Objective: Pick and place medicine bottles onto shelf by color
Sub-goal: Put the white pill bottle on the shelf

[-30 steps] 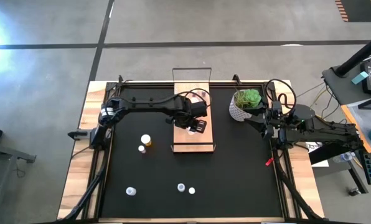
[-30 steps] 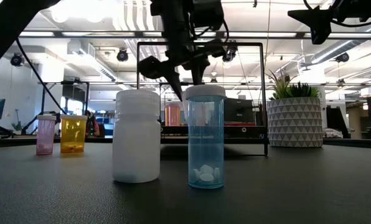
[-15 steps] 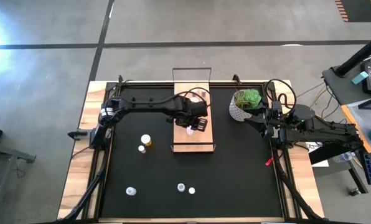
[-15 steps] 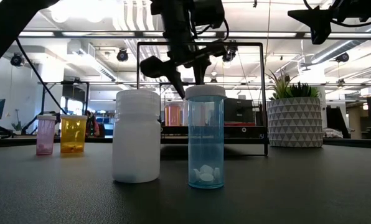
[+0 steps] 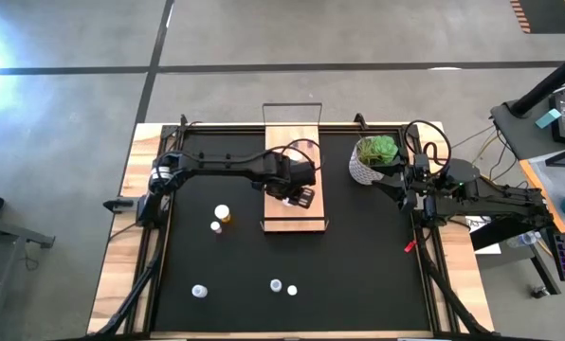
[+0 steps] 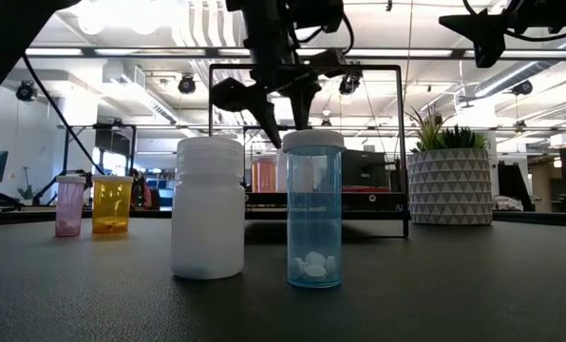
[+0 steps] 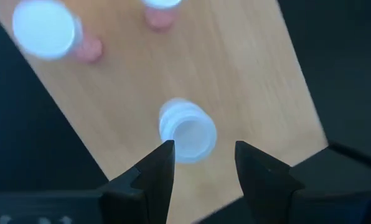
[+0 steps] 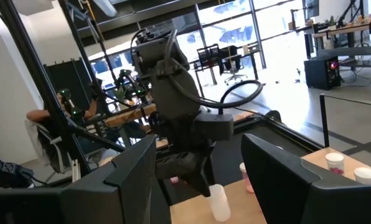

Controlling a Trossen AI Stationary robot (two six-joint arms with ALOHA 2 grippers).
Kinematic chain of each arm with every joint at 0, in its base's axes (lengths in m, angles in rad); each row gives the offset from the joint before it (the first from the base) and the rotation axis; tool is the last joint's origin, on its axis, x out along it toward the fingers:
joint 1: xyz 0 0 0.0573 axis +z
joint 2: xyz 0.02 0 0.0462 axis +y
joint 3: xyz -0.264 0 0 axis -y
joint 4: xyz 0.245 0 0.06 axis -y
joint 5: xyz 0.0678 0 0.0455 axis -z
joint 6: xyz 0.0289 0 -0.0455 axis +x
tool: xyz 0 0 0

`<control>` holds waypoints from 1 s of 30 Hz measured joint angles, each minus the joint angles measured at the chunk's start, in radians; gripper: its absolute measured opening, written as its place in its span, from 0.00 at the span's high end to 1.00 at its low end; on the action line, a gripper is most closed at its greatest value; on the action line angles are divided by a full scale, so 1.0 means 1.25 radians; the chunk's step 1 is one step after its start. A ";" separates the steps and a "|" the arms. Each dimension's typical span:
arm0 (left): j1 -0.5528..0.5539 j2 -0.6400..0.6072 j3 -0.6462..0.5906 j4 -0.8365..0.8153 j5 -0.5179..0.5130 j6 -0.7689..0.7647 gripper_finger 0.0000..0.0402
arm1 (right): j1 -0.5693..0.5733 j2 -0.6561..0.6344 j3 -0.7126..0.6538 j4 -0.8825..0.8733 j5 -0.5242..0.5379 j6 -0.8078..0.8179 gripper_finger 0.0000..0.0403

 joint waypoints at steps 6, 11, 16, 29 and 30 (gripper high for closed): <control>-0.006 -0.016 0.004 0.010 -0.044 0.153 0.62 | 0.000 0.000 0.000 0.000 0.000 0.000 0.44; -0.006 -0.044 0.001 -0.021 -0.043 0.321 0.62 | 0.000 0.000 0.000 0.000 0.000 0.000 0.44; -0.003 -0.061 -0.008 -0.083 -0.042 0.437 0.62 | 0.000 0.000 0.000 0.000 0.000 0.000 0.44; -0.003 -0.056 -0.098 0.015 0.000 0.596 0.76 | 0.000 0.000 0.000 0.000 0.000 0.000 0.44; -0.003 -0.056 -0.100 0.024 0.000 0.606 0.77 | 0.000 0.000 0.000 0.000 0.000 0.000 0.44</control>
